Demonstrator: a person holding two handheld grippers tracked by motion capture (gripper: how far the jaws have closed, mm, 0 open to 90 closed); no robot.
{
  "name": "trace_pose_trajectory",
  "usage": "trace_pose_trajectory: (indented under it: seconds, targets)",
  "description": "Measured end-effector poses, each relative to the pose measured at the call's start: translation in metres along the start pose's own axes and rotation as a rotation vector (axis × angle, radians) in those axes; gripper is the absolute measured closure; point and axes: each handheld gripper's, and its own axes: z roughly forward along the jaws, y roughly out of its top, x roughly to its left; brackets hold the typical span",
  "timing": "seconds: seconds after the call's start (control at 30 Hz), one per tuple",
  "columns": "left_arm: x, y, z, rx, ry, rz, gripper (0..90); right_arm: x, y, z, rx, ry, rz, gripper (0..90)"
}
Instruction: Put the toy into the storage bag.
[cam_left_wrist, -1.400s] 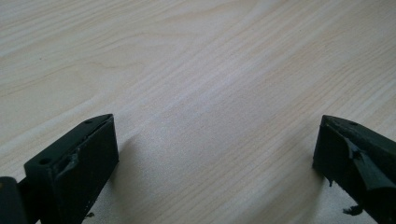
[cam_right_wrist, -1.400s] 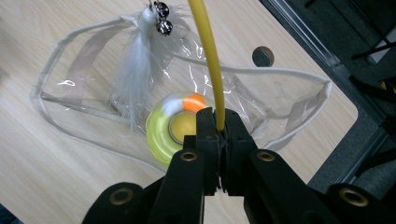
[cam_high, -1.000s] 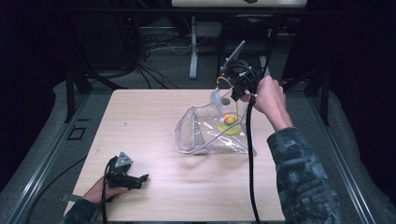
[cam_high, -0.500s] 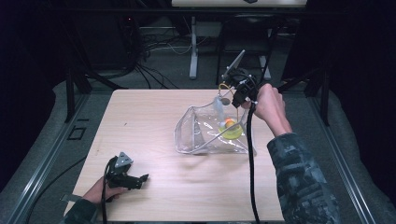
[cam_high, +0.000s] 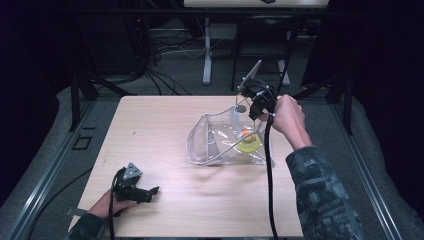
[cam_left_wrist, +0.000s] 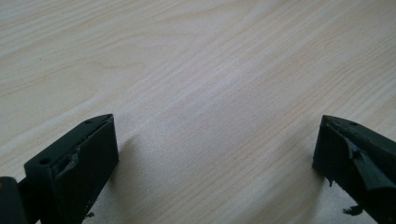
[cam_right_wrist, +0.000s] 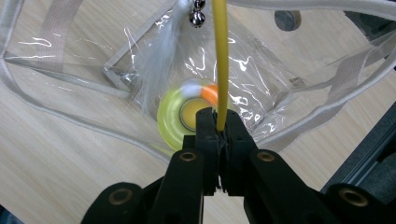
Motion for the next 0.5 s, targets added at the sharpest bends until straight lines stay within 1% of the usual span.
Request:
trace_pose_trajectory:
  seconds: [0.17,0.23,0.27,0.3,0.5]
  targets:
    - [0.0,0.0,0.0,0.0,0.0,0.0,0.0,0.0,-0.001,0.004,0.007,0.003,0.001,87.4]
    - [0.0,0.0,0.0,0.0,0.0,0.0,0.0,0.0,-0.002,0.005,0.021,0.004,-0.001,87.3]
    - [0.0,0.0,0.0,0.0,0.0,0.0,0.0,0.0,-0.003,0.007,0.015,0.004,-0.001,87.3]
    - [0.0,0.0,0.0,0.0,0.0,0.0,0.0,0.0,-0.003,0.007,0.026,0.004,-0.003,87.3]
    - [0.0,0.0,0.0,0.0,0.0,0.0,0.0,0.0,-0.005,0.013,0.034,0.014,0.003,87.4]
